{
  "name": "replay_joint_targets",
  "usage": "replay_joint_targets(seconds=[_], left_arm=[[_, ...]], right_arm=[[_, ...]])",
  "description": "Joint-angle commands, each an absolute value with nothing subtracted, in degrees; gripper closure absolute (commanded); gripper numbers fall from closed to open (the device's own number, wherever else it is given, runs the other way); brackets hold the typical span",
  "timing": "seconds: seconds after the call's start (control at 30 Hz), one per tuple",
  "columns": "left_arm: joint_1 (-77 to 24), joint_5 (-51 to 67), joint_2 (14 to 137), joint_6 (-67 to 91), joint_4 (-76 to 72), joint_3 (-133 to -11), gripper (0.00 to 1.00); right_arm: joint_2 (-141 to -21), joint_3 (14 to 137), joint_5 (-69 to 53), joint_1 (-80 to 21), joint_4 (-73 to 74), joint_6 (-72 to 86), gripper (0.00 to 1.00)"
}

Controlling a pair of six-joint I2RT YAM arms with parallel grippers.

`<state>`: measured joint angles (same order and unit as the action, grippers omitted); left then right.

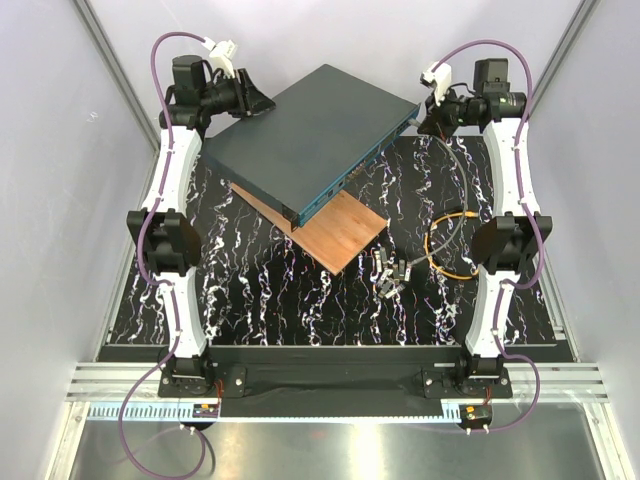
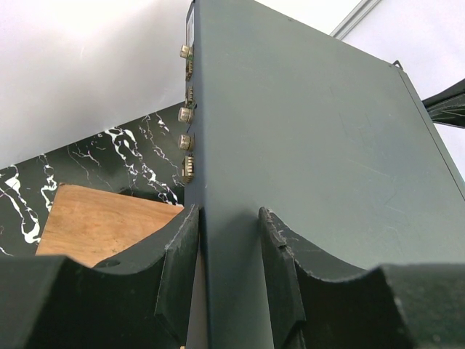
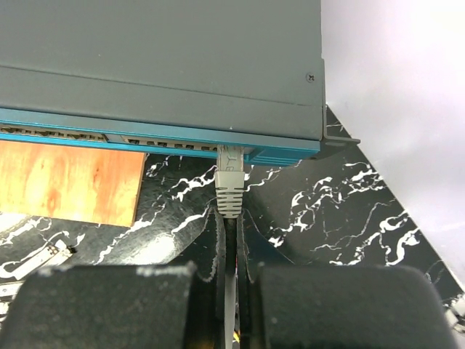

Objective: Insert the plug into the switch port

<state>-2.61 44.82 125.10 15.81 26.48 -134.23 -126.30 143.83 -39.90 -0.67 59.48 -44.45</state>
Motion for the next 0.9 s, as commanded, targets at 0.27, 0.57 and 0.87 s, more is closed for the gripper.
replay_joint_targets(seconds=[0.27,0.57,0.87], left_arm=[[-5.1,47.9,127.18,14.59,27.42,-135.88,0.59],[-5.36,48.08,127.62,14.15,27.68,-136.49,0.6],[-5.62,47.99,127.79,13.45,28.3,-136.58,0.6]], right_arm=[[-129.29,145.12,-43.86,-8.35,42.45,-45.88,1.0],[-132.28,151.16,-44.03,-8.88,41.49,-42.01,1.0],[-131.48,147.48,-45.26,-9.84,38.56,-43.76,1.0]])
